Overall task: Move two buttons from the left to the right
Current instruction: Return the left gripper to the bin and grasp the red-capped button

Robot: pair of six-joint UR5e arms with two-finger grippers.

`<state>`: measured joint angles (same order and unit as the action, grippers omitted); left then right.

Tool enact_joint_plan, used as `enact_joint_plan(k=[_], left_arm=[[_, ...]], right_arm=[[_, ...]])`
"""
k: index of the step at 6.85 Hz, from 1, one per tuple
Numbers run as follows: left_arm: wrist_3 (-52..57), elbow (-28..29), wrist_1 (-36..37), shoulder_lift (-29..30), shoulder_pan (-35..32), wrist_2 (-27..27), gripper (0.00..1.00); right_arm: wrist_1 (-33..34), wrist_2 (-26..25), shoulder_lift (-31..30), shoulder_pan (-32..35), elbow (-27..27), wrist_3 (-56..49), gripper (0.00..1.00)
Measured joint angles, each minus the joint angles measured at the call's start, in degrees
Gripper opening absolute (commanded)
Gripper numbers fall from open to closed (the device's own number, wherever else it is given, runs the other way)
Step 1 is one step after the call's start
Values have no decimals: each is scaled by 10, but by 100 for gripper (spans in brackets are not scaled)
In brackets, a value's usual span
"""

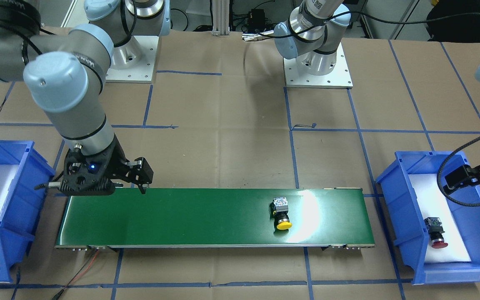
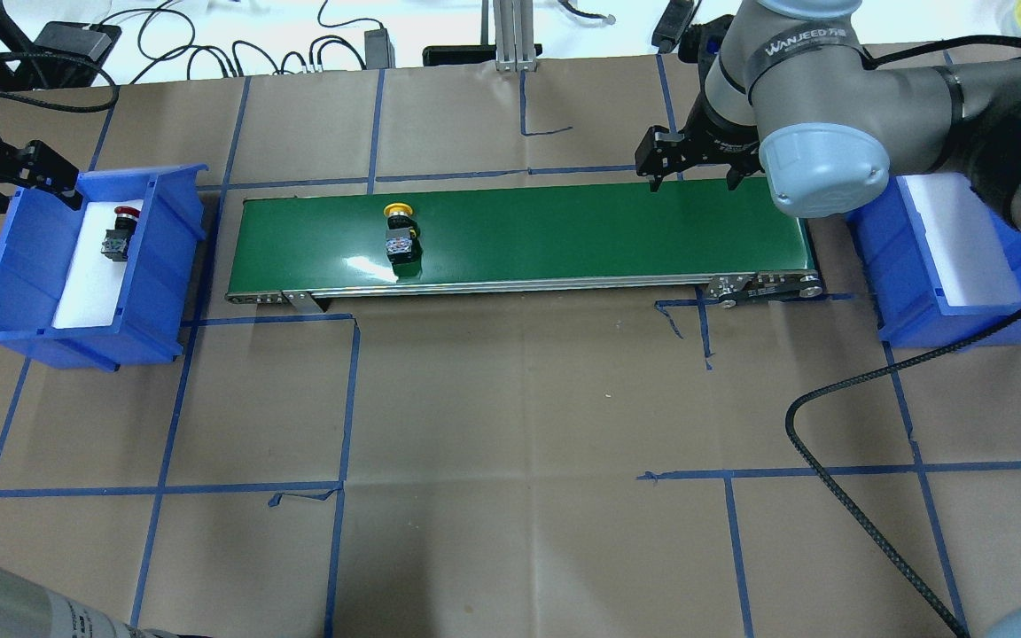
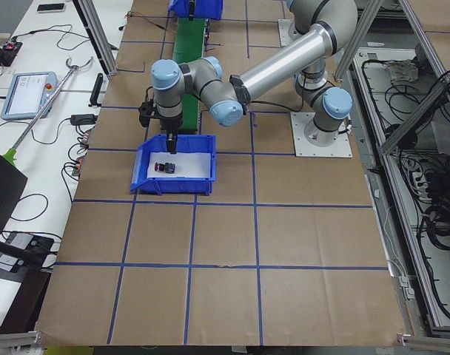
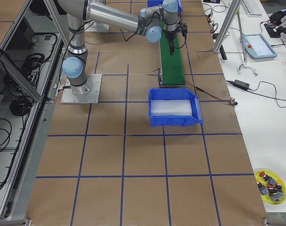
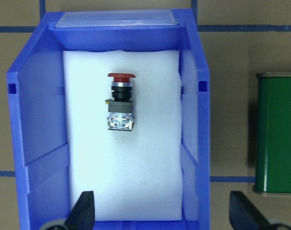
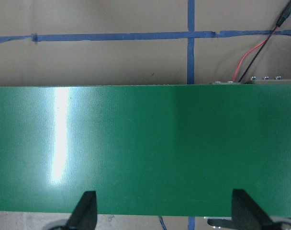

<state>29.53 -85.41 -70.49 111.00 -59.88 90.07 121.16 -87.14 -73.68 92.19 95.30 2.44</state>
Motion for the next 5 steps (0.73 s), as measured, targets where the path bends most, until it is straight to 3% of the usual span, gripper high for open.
enact_joint_plan(k=[5], left_arm=[[15, -16, 103, 83, 0, -7, 100]], right_arm=[[-2, -1, -2, 0, 0, 1, 100]])
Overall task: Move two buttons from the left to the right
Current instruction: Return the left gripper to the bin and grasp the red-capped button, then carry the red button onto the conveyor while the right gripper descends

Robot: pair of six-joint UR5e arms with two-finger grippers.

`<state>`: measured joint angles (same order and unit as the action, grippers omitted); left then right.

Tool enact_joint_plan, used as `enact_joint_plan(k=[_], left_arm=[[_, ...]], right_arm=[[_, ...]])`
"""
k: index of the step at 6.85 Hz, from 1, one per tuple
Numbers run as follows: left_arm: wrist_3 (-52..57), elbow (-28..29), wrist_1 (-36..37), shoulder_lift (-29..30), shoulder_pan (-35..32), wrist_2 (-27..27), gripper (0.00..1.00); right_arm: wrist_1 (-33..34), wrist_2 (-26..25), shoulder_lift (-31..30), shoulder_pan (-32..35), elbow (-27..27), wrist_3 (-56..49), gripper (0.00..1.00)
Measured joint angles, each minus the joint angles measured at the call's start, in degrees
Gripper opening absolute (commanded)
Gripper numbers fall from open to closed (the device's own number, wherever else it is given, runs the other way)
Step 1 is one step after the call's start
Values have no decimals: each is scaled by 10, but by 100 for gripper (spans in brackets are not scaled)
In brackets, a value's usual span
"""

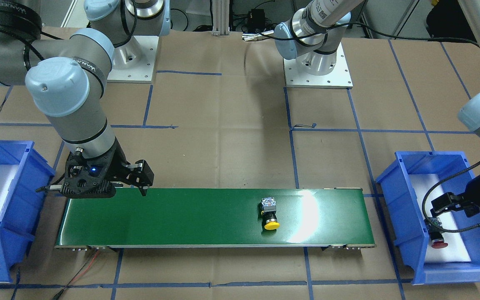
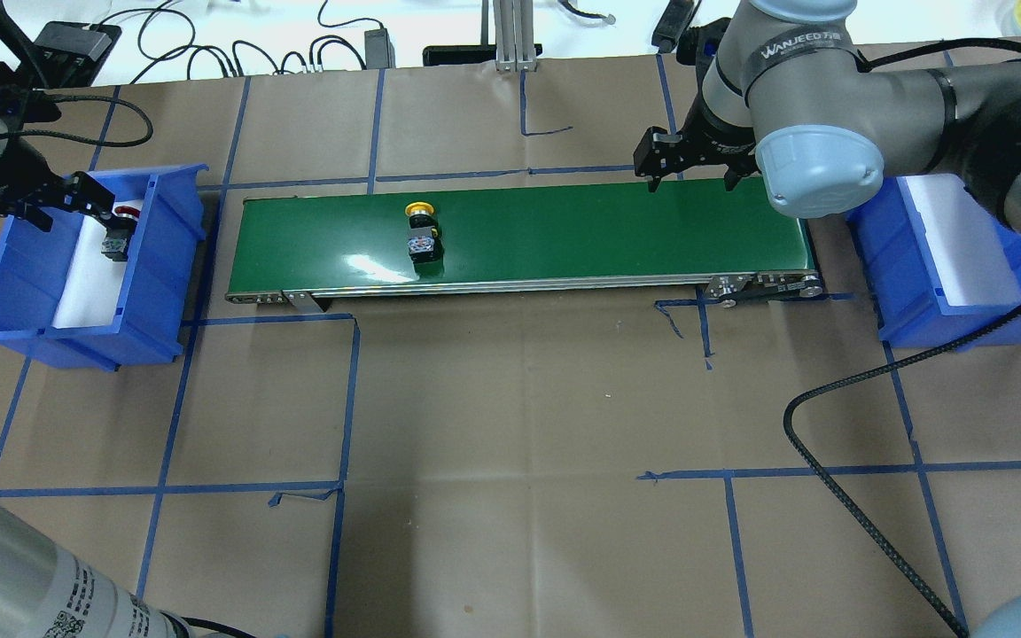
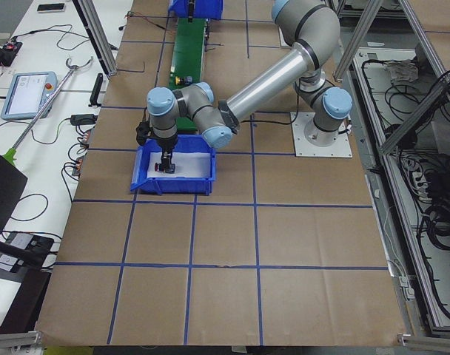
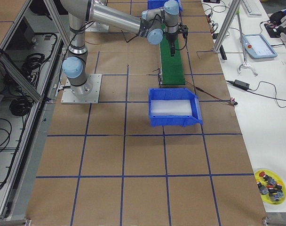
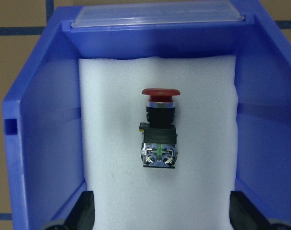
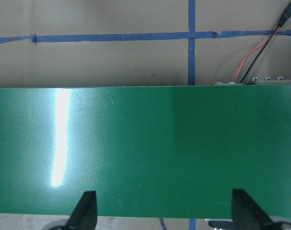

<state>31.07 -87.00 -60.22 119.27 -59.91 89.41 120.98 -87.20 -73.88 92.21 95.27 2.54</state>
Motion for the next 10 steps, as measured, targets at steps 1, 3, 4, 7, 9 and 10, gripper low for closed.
enact_joint_plan(k=[1, 3, 4, 7, 9, 10], left_arm=[[1, 0, 17, 21, 0, -2, 100], [3, 1, 37, 54, -4, -7, 78], [3, 2, 41, 59, -5, -8, 42], [3, 5, 38, 53, -6, -10, 0], [2, 7, 21, 39, -3, -16, 0], [2, 12, -14, 16, -1, -18, 0]], right_arm=[[-1, -1, -3, 0, 0, 0, 100], [-2, -1, -5, 0, 0, 0, 100], [-1, -1, -5, 0, 0, 0, 100], [-1, -1, -6, 1, 0, 0, 100], [-2, 0, -6, 1, 2, 0, 100], [-2, 0, -6, 1, 1, 0, 100]])
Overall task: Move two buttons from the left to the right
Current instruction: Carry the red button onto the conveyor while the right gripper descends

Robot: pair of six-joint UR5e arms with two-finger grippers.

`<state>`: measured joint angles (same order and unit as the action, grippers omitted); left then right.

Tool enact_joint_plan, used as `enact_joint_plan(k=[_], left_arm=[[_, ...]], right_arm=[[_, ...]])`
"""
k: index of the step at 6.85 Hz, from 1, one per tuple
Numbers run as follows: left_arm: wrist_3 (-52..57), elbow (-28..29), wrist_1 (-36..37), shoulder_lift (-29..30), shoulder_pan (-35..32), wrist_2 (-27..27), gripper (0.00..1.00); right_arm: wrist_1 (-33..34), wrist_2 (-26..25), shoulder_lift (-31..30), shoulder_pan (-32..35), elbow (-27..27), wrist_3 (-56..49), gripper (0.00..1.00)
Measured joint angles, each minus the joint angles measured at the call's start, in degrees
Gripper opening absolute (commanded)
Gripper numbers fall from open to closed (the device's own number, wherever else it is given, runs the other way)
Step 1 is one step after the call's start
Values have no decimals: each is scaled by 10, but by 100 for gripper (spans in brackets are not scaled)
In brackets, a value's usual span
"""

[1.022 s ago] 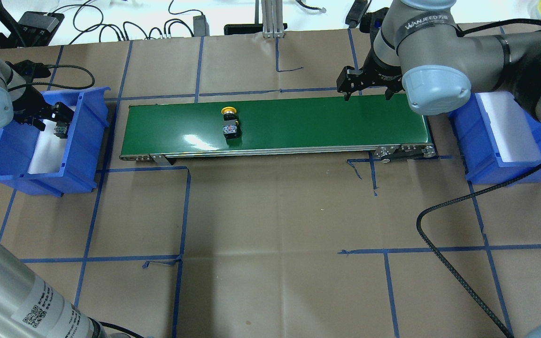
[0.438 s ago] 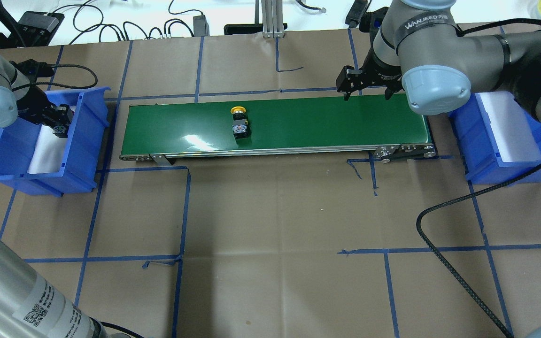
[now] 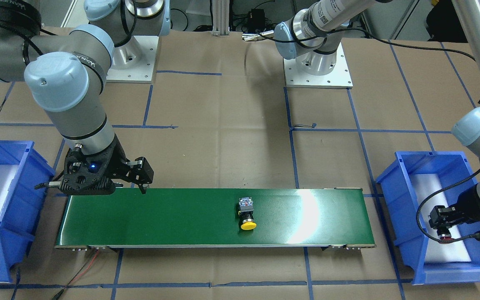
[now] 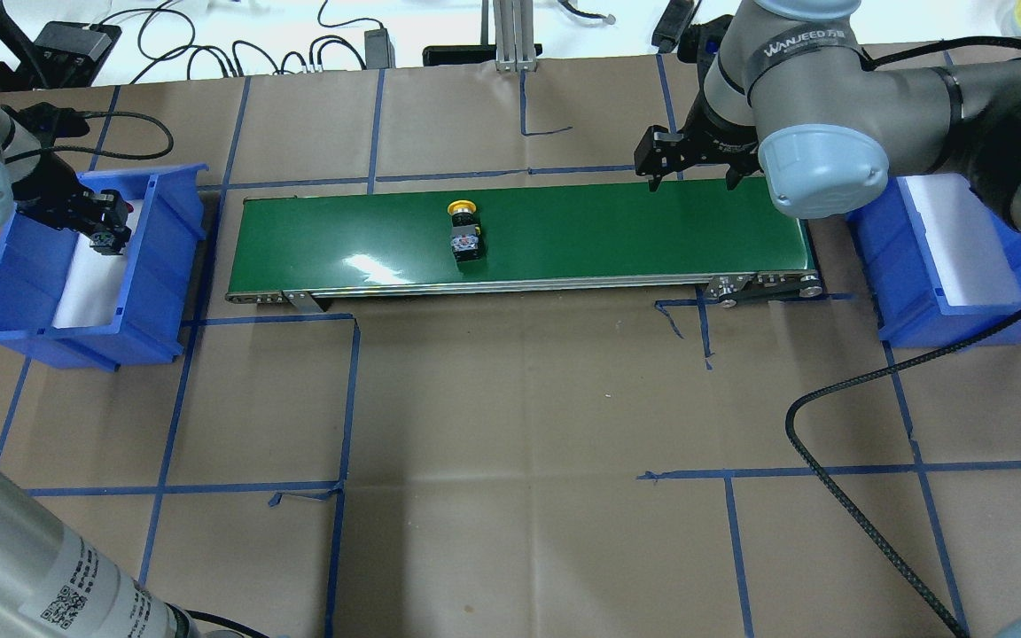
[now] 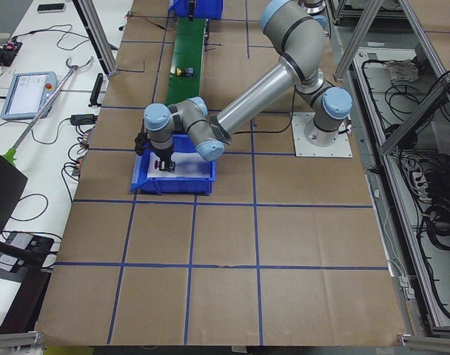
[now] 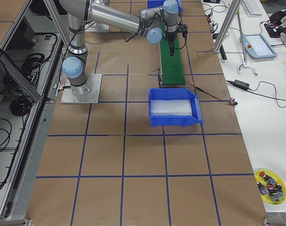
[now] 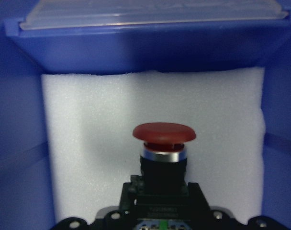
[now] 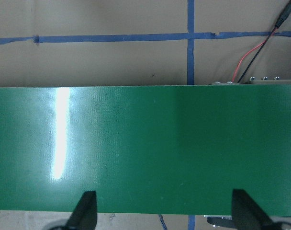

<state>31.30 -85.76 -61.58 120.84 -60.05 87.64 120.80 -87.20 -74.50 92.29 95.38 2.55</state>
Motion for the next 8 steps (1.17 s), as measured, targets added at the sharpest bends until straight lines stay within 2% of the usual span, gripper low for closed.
enact_joint_plan(k=[2, 5, 7, 8], left_arm=[[0, 4, -65, -55, 2, 0, 0], [-3, 6, -115, -111, -1, 6, 0], [-25, 6, -143, -138, -27, 7, 0], [-62, 6, -156, -149, -60, 7, 0]], right_arm=[[0, 1, 0, 0, -1, 0, 100], [0, 1, 0, 0, 0, 0, 100], [0, 1, 1, 0, 1, 1, 100], [0, 1, 1, 0, 1, 1, 100]])
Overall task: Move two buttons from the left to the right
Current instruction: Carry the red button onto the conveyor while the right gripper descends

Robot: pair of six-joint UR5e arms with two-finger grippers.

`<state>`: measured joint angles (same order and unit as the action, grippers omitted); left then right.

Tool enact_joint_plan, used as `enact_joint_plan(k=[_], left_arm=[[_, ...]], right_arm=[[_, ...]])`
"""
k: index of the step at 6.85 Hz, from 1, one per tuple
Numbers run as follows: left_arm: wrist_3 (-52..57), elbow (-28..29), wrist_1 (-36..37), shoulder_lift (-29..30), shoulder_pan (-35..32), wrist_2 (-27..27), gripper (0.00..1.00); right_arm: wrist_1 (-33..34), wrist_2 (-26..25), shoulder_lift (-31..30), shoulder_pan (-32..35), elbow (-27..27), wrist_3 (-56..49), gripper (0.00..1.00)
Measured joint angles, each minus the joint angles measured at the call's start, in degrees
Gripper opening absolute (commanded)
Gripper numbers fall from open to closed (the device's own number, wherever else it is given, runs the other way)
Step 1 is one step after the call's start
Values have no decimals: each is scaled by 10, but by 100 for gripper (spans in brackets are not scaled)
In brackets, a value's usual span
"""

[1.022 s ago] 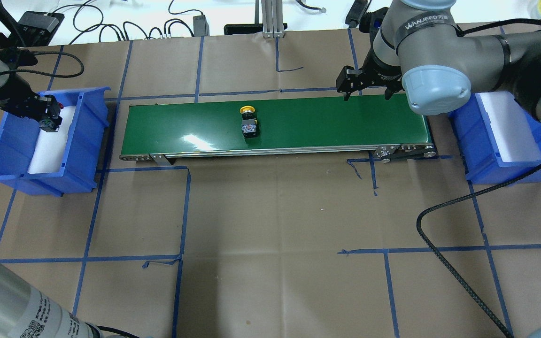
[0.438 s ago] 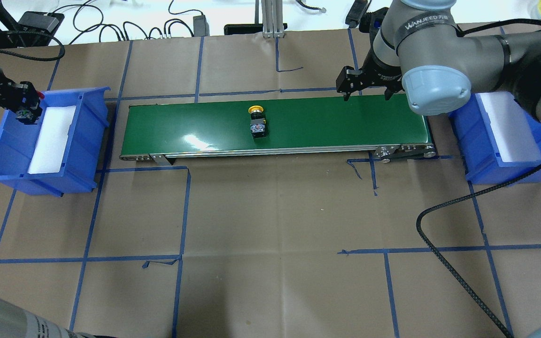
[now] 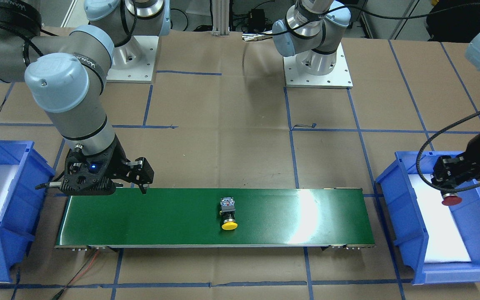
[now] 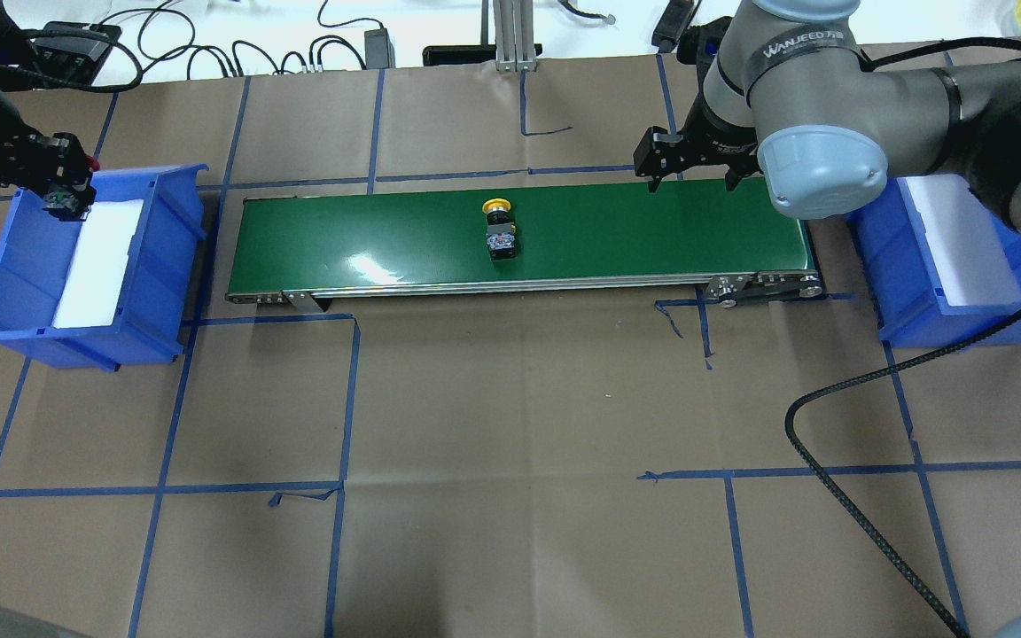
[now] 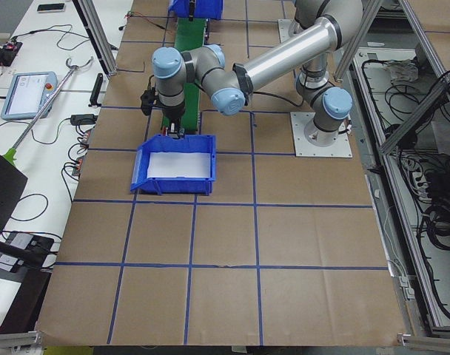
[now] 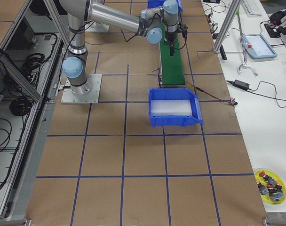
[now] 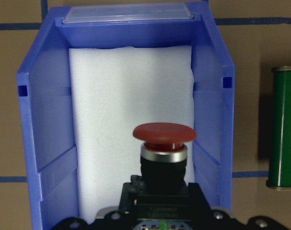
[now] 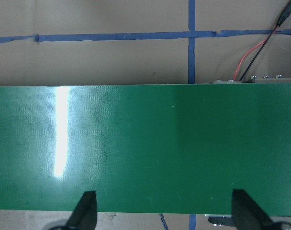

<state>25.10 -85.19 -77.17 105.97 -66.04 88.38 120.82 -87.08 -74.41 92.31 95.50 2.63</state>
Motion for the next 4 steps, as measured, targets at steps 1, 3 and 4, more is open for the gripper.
enact_joint_plan(k=[1, 3, 4], left_arm=[[-49, 0, -13, -8, -39, 0, 0], [-135, -1, -29, -16, -112, 0, 0], [-165, -2, -30, -12, -143, 1, 0]], right_arm=[[1, 1, 0, 3, -1, 0, 100], [2, 3, 0, 10, -2, 1, 100], [2, 3, 0, 12, -2, 1, 100]])
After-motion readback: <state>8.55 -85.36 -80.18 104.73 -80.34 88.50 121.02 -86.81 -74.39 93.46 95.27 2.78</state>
